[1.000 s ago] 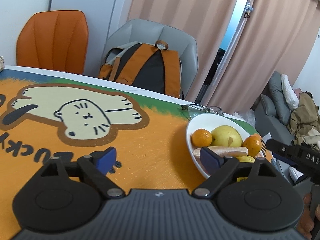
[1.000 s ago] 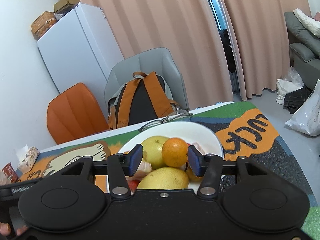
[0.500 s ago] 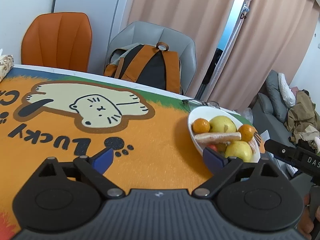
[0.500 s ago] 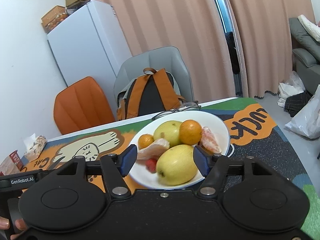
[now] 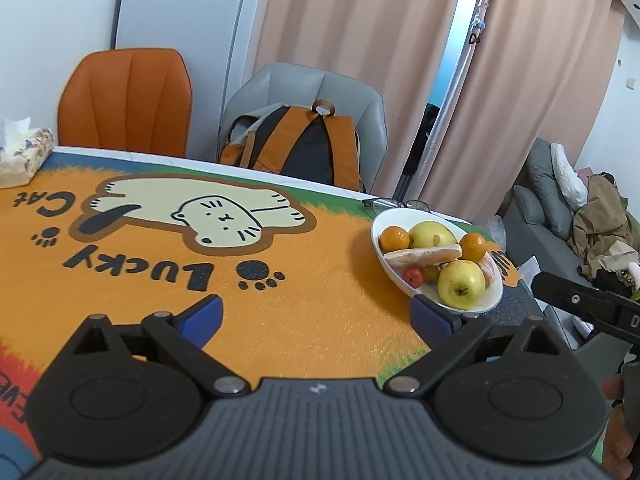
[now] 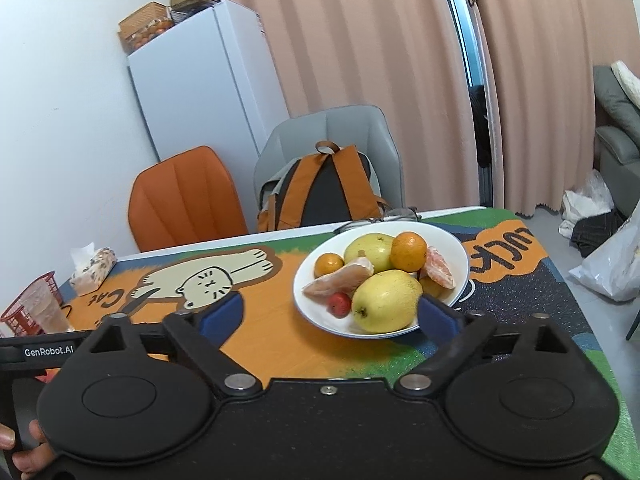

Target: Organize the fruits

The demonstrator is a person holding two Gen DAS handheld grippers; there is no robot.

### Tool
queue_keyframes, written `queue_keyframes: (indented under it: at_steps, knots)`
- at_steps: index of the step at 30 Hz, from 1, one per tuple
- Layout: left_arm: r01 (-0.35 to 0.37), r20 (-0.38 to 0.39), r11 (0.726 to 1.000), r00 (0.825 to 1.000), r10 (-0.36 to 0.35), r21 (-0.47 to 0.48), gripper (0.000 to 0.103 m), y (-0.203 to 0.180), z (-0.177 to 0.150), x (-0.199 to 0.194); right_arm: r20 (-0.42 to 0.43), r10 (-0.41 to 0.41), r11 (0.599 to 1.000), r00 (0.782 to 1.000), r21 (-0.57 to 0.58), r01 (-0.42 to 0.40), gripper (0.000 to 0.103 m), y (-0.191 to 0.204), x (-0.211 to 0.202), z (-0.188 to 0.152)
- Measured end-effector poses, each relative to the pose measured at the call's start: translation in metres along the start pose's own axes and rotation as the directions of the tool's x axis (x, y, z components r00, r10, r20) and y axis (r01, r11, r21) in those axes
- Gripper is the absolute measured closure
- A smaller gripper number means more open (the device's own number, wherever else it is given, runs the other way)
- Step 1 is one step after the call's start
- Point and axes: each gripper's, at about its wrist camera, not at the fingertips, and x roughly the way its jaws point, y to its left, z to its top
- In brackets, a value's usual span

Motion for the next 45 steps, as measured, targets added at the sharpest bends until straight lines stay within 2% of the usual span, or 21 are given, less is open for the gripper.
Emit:
queue_keyframes:
  at_steps: [4, 15, 21, 25, 31, 40, 45]
  knots:
    - [-0.013, 0.012, 1.000, 1.000, 0.013, 0.012, 0.000, -0.001, -0.003, -0.018, 0.002, 0.003, 1.000, 1.000, -0.020, -0.003, 0.000, 0.008, -0.014, -0.001]
    - [0.002, 0.035, 1.000, 0.999, -0.002, 0.015, 0.000, 0.003, -0.017, -0.071, -0.003, 0.029, 0.998, 1.000, -0.063, -0.029, 0.000, 0.031, -0.058, -0.008]
    - [0.032, 0.029, 0.998, 0.999, -0.033, 0.057, 0.000, 0.000, -0.031, -0.092, -0.025, 0.016, 0.995, 1.000, -0.096, -0.018, 0.000, 0.047, -0.083, -0.016]
    - [0.024, 0.041, 0.996, 0.999, -0.028, 0.083, 0.000, 0.003, -0.036, -0.109, -0.025, 0.025, 0.994, 0.999, -0.105, -0.027, 0.000, 0.051, -0.100, -0.019]
    - [0.004, 0.058, 0.998, 0.998, -0.008, 0.062, 0.000, 0.011, -0.036, -0.127, -0.026, 0.022, 0.992, 0.999, -0.126, -0.025, 0.000, 0.051, -0.116, -0.024]
    - [0.020, 0.048, 0.990, 0.998, -0.027, 0.139, 0.000, 0.005, -0.038, -0.142, -0.014, 0.022, 0.990, 1.000, -0.136, -0.024, 0.000, 0.048, -0.133, -0.025]
    - [0.010, 0.048, 0.990, 0.999, -0.017, 0.140, 0.000, 0.009, -0.039, -0.146, -0.009, 0.024, 0.991, 1.000, -0.134, -0.025, 0.000, 0.045, -0.138, -0.023]
